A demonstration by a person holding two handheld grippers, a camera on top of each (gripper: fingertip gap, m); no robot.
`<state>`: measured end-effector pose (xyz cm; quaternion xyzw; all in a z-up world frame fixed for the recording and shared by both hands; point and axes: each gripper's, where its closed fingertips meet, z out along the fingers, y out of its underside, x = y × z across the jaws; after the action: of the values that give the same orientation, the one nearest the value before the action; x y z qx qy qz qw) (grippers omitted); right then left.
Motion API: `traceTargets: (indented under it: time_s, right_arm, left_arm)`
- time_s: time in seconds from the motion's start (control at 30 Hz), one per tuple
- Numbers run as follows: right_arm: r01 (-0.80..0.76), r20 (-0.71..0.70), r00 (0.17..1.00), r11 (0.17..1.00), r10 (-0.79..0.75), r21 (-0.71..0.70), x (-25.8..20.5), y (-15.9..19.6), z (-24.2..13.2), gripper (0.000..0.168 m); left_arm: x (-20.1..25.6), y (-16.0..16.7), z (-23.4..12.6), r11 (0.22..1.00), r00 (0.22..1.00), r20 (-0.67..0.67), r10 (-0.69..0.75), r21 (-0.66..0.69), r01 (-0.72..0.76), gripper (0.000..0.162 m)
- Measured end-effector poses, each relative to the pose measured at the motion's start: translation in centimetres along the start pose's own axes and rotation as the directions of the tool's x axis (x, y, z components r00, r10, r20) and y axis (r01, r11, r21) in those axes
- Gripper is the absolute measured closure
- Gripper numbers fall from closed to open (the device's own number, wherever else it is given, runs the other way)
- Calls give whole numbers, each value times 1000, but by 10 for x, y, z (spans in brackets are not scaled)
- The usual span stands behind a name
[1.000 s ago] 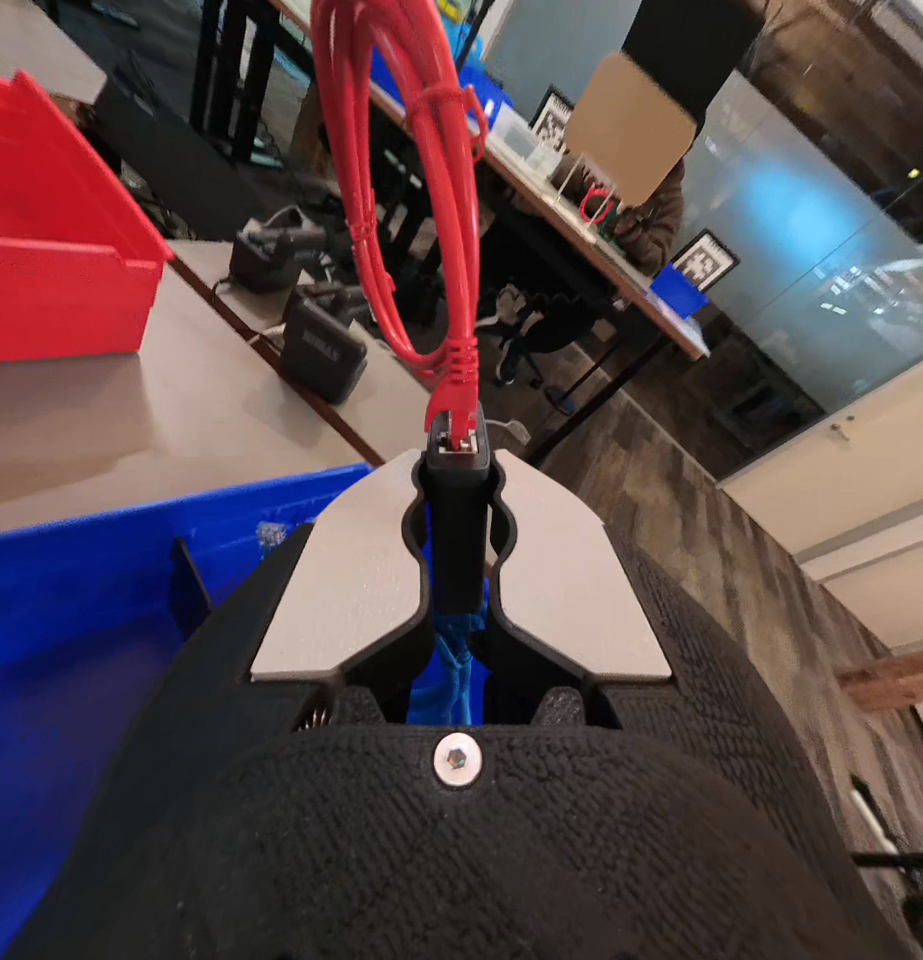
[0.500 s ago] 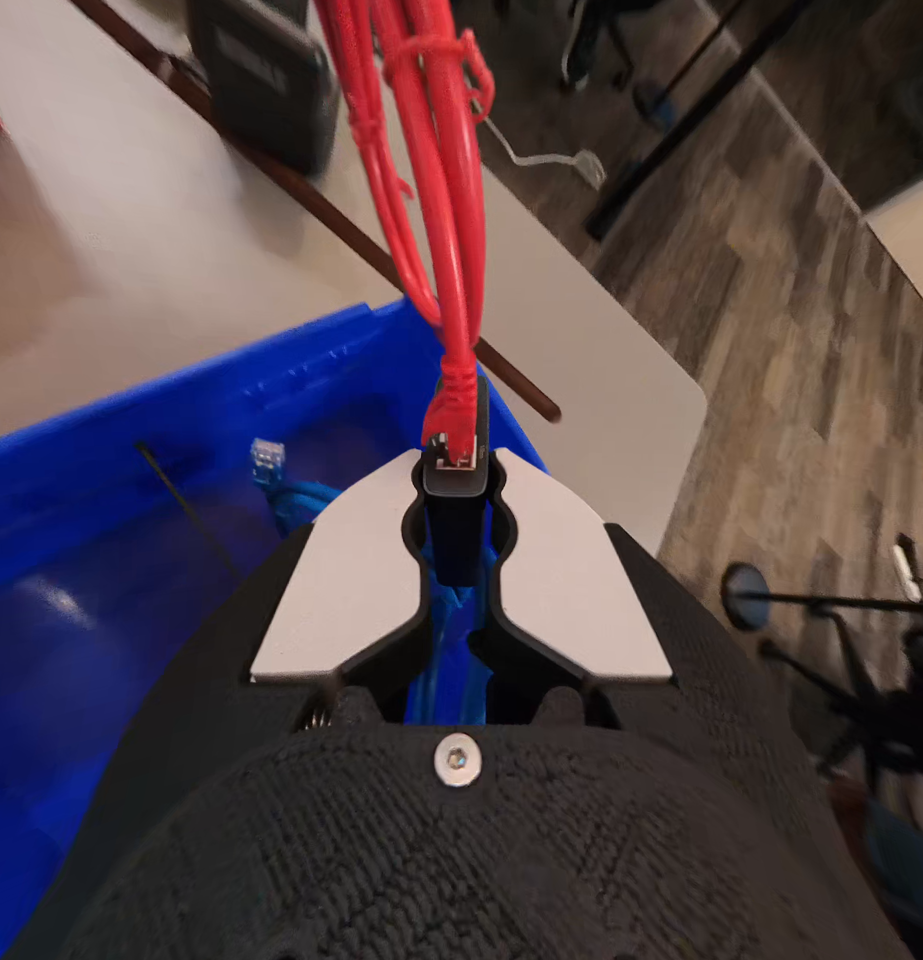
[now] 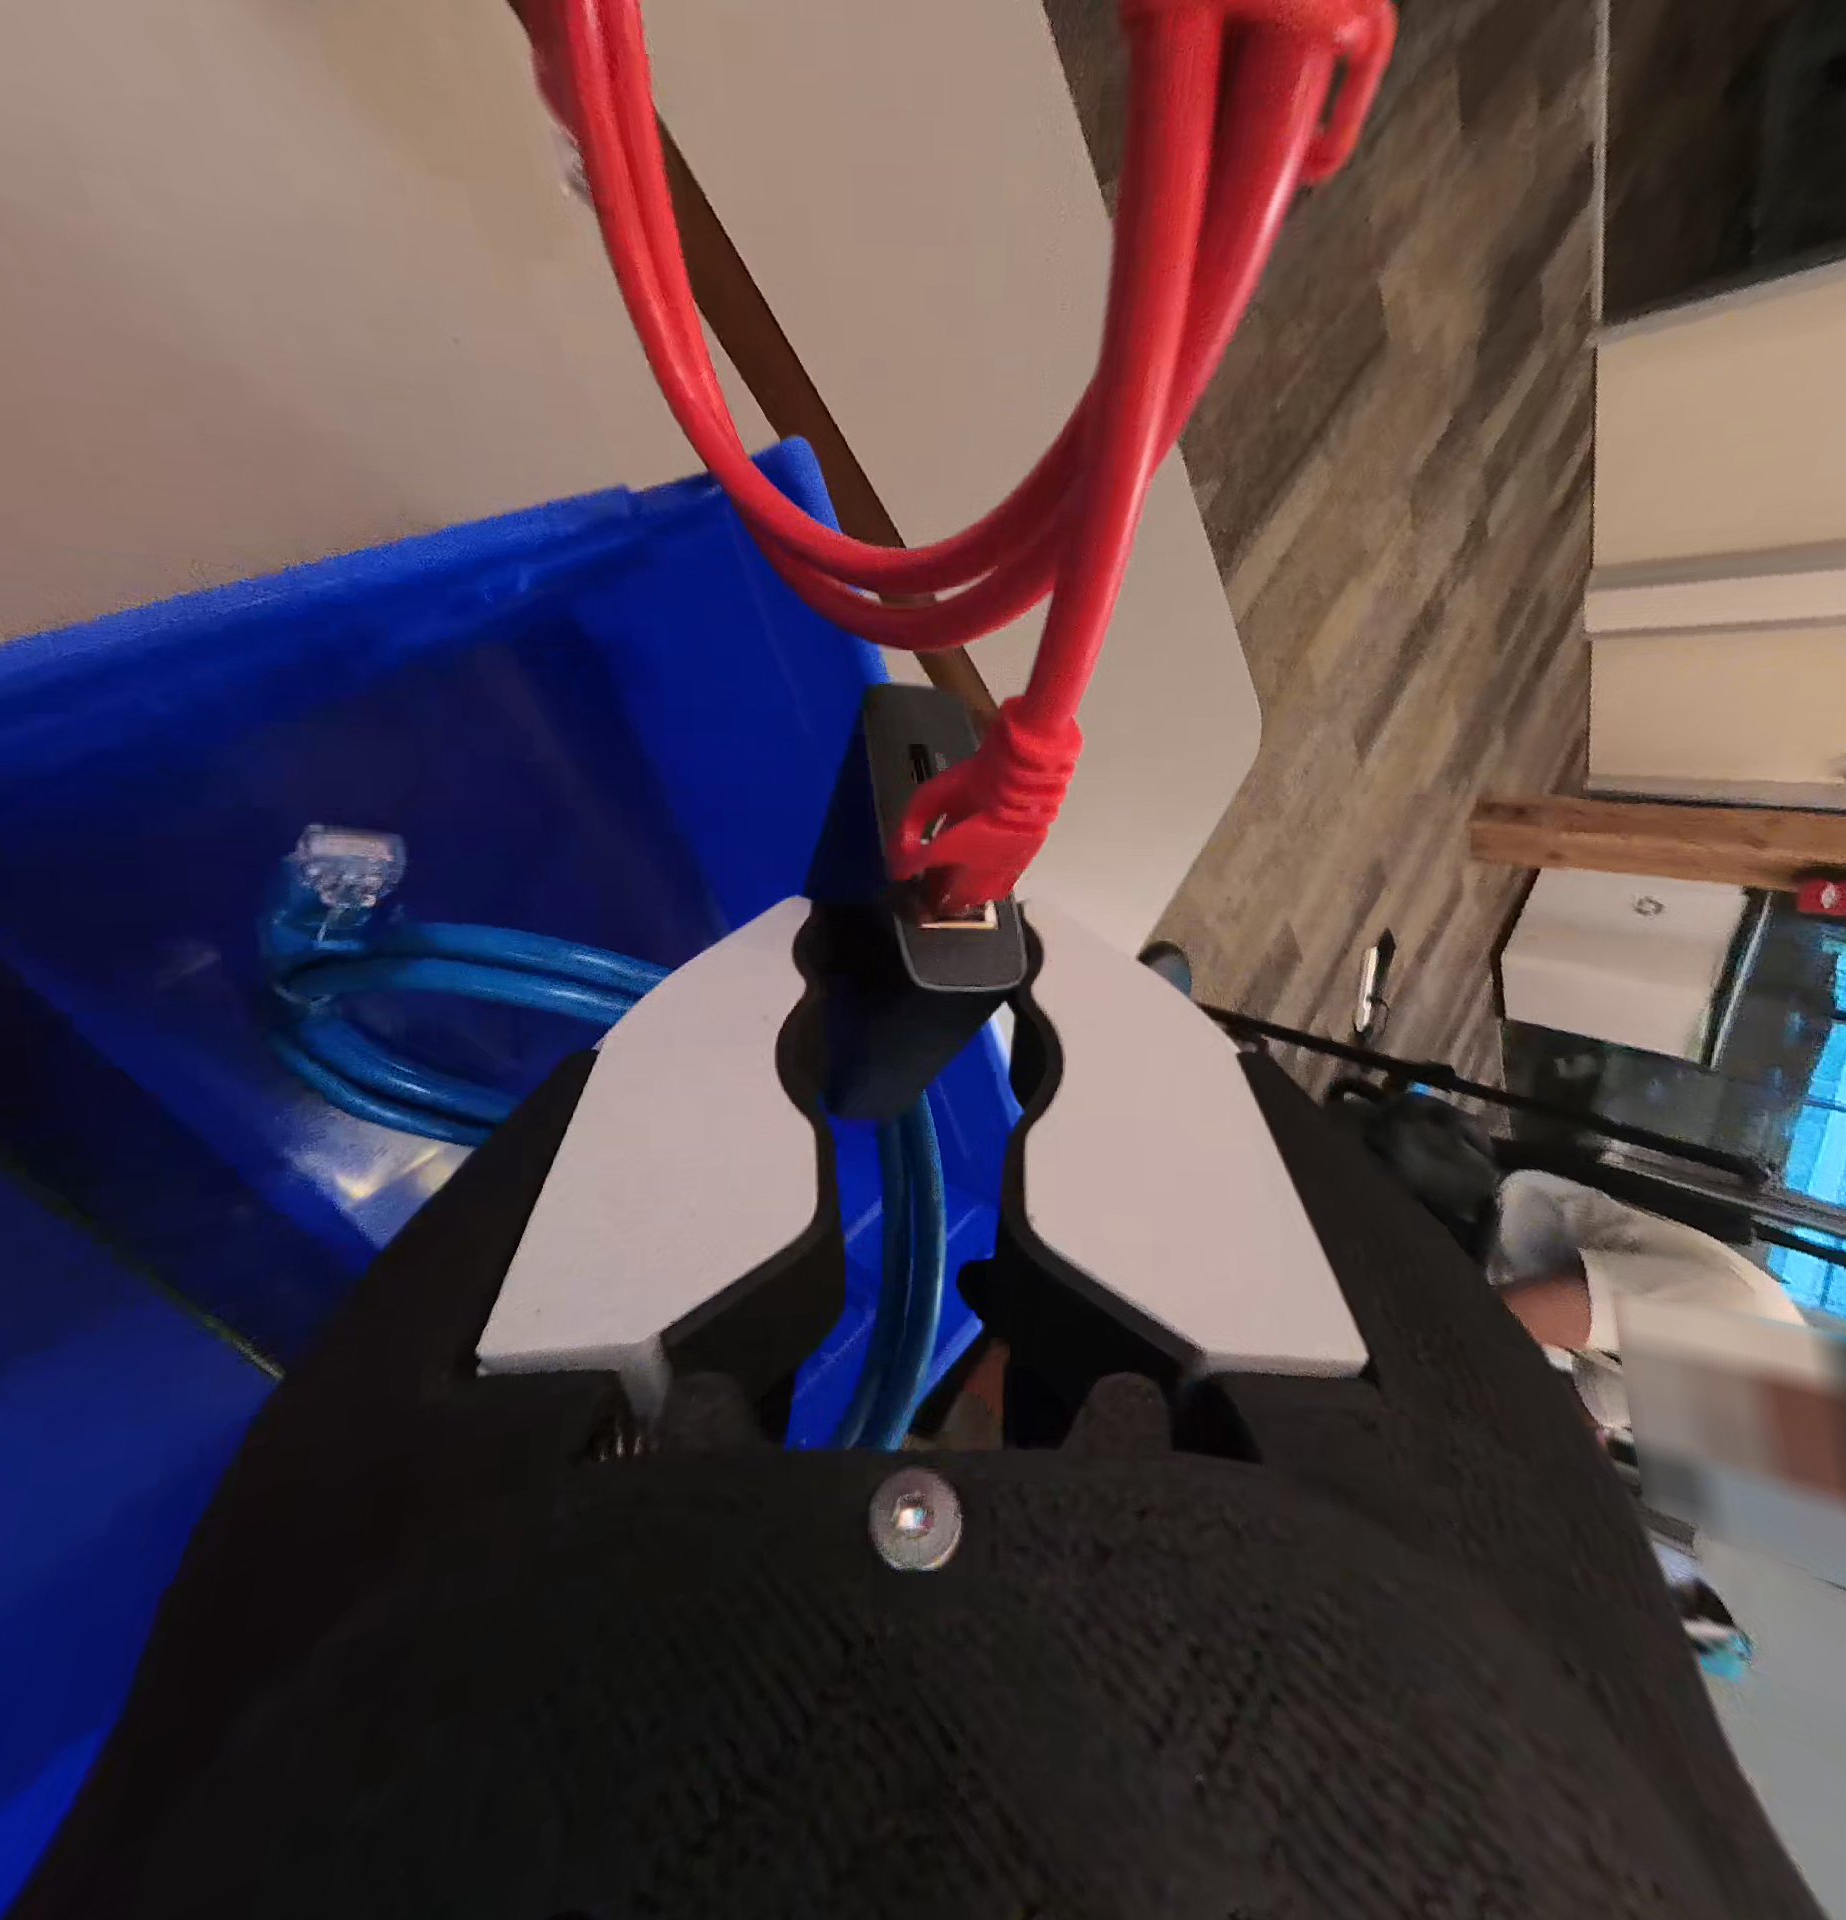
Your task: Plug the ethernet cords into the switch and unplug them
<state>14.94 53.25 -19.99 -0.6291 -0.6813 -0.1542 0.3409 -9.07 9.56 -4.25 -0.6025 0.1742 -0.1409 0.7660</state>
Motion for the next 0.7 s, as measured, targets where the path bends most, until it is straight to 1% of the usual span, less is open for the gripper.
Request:
traceTargets:
  time_s: [0.13, 0.2, 0.33, 0.4, 0.47, 0.5, 0.6, 0.63, 0.7]
  right_arm:
    - [-2, 14, 1000, 998, 3, -71, 2, 10, 2, 135]
    - [7, 21, 1000, 997, -5, -71, 1, 17, 2, 142]
    - [-3, 106, 994, 997, 12, -80, -17, 33, 1, 145]
    - [-1, 96, 995, 995, 10, -102, -19, 41, 0, 145]
    - [-34, 72, 997, 996, 40, -83, -18, 43, -8, 143]
    - [-69, 51, 996, 997, 71, -46, -17, 39, -17, 143]
    - [-214, -10, 976, 963, 218, 162, -15, 17, -60, 143]
    - [-258, -30, 962, 938, 272, 233, -17, 10, -78, 142]
    - [-330, 0, 934, 863, 356, 382, -36, -7, -117, 142]
  left_arm:
    - [-1, -3, -2, 1000, 1000, 4, 2, 8, -2, 133]
    - [-2, -3, -2, 1000, 1000, 4, 0, 12, -1, 133]
    - [-2, -3, -2, 1000, 1000, 4, 2, 11, -2, 133]
    - [-1, -2, -1, 1000, 1000, 1, 1, 8, -1, 133]
    - [0, -1, 0, 1000, 1000, -1, 1, 3, -1, 133]
    - [0, 0, 1, 1000, 1000, -1, 3, -1, -3, 133]
    - [-1, 2, 2, 1000, 1000, 13, 23, -16, -23, 133]
    - [-1, 2, 3, 999, 999, 20, 33, -22, -33, 133]
    - [-3, 5, 4, 998, 998, 39, 54, -40, -52, 133]
